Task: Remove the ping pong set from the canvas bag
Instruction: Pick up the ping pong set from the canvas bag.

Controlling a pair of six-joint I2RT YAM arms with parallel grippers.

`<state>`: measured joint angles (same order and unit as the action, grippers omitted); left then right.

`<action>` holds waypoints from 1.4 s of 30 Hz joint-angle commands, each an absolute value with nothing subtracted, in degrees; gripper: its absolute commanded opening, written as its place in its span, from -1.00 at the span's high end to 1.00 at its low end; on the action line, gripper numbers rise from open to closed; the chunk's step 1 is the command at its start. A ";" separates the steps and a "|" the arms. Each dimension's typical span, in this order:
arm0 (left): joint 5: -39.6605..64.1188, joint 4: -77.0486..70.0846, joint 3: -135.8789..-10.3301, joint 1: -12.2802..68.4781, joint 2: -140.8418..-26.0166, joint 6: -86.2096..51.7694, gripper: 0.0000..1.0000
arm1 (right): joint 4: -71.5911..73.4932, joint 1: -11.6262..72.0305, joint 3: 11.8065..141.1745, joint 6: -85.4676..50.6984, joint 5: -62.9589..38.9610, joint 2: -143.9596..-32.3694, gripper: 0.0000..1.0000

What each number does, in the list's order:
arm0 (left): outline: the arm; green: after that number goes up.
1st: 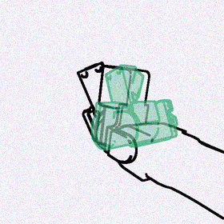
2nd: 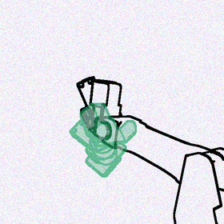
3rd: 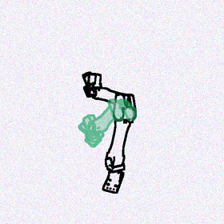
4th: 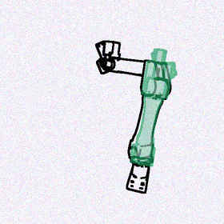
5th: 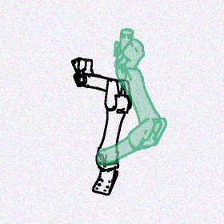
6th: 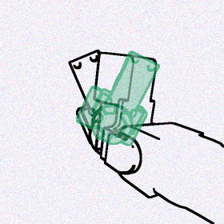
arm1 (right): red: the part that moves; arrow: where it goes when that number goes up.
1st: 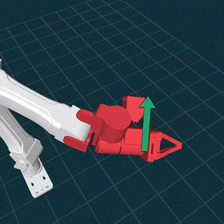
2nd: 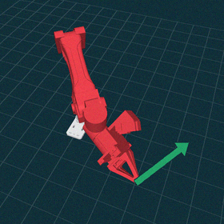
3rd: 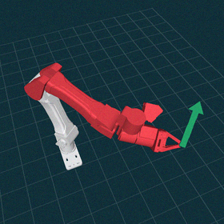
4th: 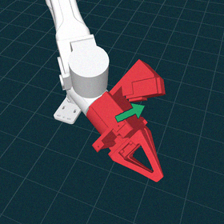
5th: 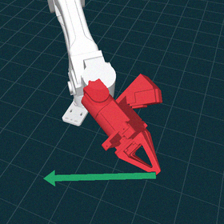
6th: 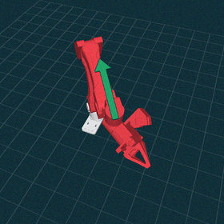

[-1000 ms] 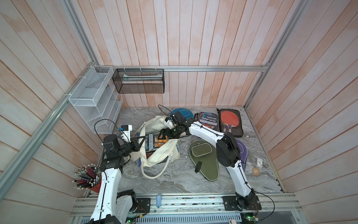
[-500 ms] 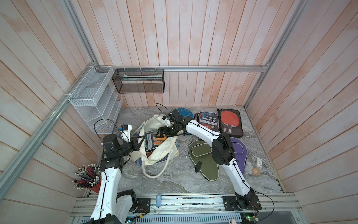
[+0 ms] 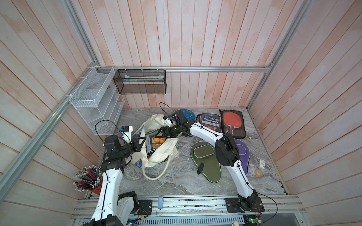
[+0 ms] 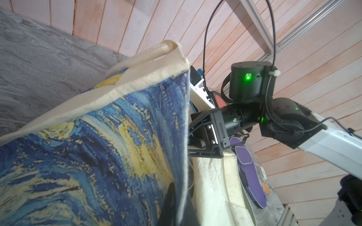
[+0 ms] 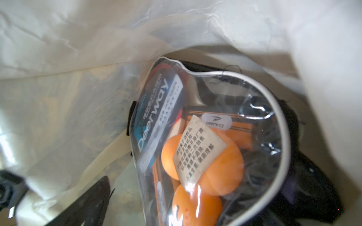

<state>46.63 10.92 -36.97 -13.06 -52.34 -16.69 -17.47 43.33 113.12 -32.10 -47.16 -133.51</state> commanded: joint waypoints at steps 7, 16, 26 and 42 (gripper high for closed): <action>47.97 8.00 -39.11 -12.83 -52.01 -14.76 1.00 | 2.01 44.65 109.54 -42.80 -62.09 -131.83 -0.99; 48.16 7.67 -39.29 -12.83 -52.03 -14.72 1.00 | 0.08 47.67 114.95 -42.10 -58.64 -135.65 -0.98; 48.34 7.65 -39.29 -12.82 -51.77 -14.60 1.00 | -7.90 50.69 121.92 -41.12 -52.11 -140.50 -0.91; 48.31 8.34 -40.09 -12.86 -51.69 -14.22 1.00 | -26.83 49.98 127.18 -36.30 -41.66 -141.23 1.00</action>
